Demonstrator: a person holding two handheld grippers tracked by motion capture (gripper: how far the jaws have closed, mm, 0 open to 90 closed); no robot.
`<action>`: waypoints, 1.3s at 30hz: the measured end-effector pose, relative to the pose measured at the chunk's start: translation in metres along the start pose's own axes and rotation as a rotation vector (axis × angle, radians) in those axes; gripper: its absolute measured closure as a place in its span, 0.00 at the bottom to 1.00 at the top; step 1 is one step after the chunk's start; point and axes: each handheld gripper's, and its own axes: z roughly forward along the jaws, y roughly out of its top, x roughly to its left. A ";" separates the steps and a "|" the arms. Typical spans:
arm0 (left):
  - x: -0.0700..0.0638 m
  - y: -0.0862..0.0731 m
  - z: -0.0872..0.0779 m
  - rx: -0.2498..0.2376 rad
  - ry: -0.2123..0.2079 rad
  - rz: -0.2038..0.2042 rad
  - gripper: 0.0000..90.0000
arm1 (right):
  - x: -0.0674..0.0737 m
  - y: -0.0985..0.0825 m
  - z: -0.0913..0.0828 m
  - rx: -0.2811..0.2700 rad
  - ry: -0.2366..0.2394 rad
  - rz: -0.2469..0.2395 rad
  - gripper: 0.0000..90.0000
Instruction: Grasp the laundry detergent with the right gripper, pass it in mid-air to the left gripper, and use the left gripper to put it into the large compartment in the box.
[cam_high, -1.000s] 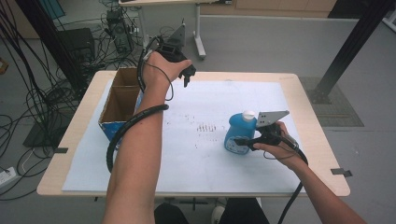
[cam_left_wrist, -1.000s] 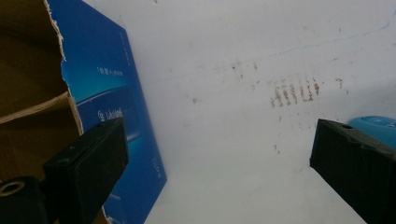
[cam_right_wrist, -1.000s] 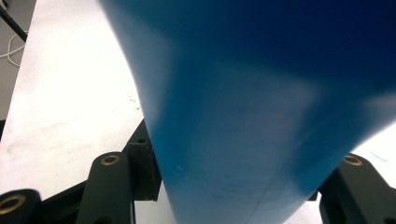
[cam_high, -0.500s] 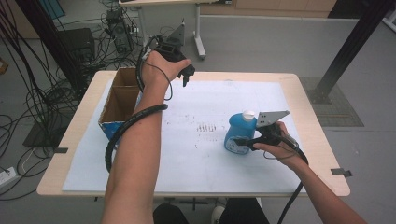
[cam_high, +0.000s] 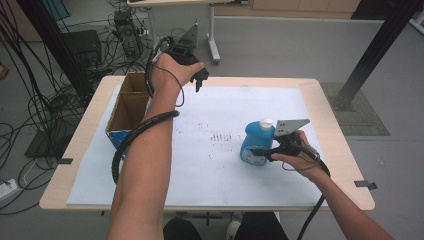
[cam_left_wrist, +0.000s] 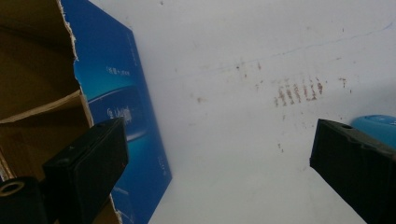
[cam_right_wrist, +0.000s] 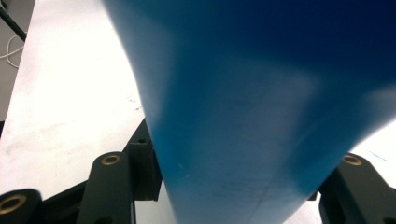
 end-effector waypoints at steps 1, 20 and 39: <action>0.000 0.000 0.000 0.001 0.001 0.000 0.05 | 0.000 0.000 0.000 0.001 -0.001 0.000 0.47; 0.002 -0.001 -0.002 -0.004 0.000 0.003 0.05 | 0.001 0.001 -0.001 0.008 -0.010 0.007 0.50; 0.003 -0.001 -0.007 -0.011 0.002 0.009 0.05 | 0.002 0.001 0.000 0.008 -0.015 0.012 0.50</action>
